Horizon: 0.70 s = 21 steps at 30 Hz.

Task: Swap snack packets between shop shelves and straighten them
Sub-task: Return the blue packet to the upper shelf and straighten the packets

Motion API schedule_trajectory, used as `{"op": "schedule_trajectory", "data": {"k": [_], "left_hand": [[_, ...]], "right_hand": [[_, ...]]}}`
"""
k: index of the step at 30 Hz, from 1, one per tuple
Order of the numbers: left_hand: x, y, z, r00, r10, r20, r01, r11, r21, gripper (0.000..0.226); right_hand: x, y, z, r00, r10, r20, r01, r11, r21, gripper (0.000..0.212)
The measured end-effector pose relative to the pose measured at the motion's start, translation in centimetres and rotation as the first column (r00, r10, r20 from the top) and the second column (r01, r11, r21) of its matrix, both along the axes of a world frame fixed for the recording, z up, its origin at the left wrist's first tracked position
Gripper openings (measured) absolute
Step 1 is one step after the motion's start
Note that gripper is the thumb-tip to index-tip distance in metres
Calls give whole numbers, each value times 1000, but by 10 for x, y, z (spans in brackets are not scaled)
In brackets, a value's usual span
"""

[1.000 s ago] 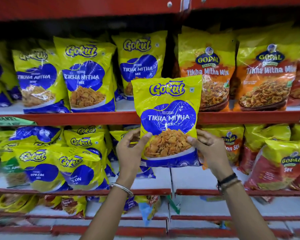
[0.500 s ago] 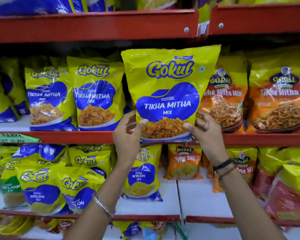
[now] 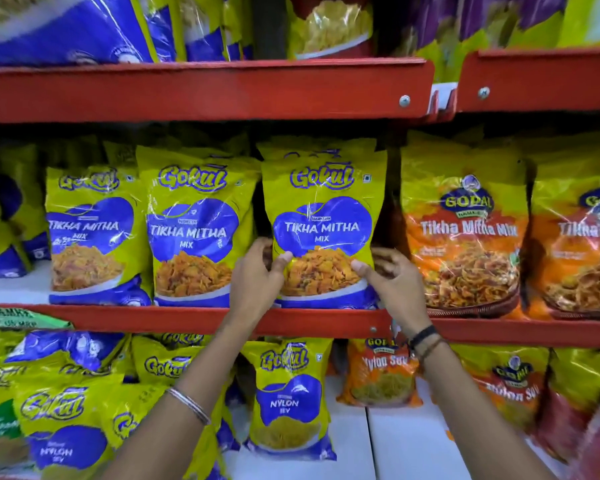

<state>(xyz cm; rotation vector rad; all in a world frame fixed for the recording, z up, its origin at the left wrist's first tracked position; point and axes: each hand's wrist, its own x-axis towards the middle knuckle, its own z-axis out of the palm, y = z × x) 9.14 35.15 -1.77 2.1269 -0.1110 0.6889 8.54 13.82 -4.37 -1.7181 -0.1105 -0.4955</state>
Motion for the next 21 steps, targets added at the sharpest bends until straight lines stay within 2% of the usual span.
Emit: {"op": "schedule_trajectory", "data": {"k": [2,4,5,8,11,13,15,17,21], "left_hand": [[-1,-2,12,998,-19,-59,21,999,36,36],[-1,-6,30,998,-59,-34,57,996,-66,44],[2,-8,42,997,-77,-8,76,990,-119,44],[26,-12,69,997,-51,51,60,974,-216,40],[46,-14,85,992,84,89,-48,936,-349,32],[49,-14,91,981,140,132,-85,931,-355,28],[51,-9,93,977,166,135,-112,934,-340,23],[57,-2,96,976,186,114,-138,930,-340,16],[62,2,108,966,235,105,-194,934,-299,11]], "right_hand": [[1,0,6,1000,-3,-25,1,997,-81,47],[4,3,18,998,-36,-47,29,990,-138,60],[7,6,27,999,-33,-35,28,991,-128,59],[24,17,59,998,4,60,-5,1000,22,22],[55,22,89,987,-143,70,127,974,189,28],[71,20,103,961,-266,71,249,949,191,35],[80,15,111,934,-352,70,343,932,115,36],[80,10,116,908,-406,101,403,914,49,32],[81,11,120,872,-463,161,467,884,14,29]]}}
